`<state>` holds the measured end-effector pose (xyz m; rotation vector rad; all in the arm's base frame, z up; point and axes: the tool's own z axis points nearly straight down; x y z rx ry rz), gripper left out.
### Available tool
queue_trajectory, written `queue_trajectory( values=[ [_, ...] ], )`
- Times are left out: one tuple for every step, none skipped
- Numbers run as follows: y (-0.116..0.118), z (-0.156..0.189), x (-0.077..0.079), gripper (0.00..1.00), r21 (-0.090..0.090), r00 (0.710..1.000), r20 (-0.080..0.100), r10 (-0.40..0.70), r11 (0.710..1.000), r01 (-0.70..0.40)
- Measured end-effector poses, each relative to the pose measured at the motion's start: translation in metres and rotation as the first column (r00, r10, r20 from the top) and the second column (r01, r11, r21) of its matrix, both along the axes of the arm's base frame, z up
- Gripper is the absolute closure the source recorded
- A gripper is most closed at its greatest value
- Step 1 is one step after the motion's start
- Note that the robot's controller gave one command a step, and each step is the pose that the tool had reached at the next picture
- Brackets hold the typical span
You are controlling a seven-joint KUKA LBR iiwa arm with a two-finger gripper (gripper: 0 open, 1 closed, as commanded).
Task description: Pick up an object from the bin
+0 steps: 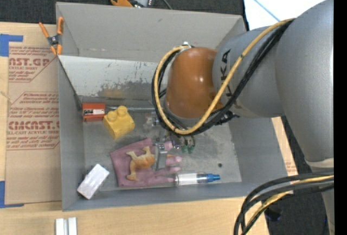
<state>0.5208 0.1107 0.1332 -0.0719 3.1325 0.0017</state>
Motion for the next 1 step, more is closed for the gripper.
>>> queue_trajectory(
  values=[
    [-0.0142, -0.0554, -0.0059, 0.0, -0.001, 1.0, -0.016, 0.001, 1.0, -0.001]
  ],
)
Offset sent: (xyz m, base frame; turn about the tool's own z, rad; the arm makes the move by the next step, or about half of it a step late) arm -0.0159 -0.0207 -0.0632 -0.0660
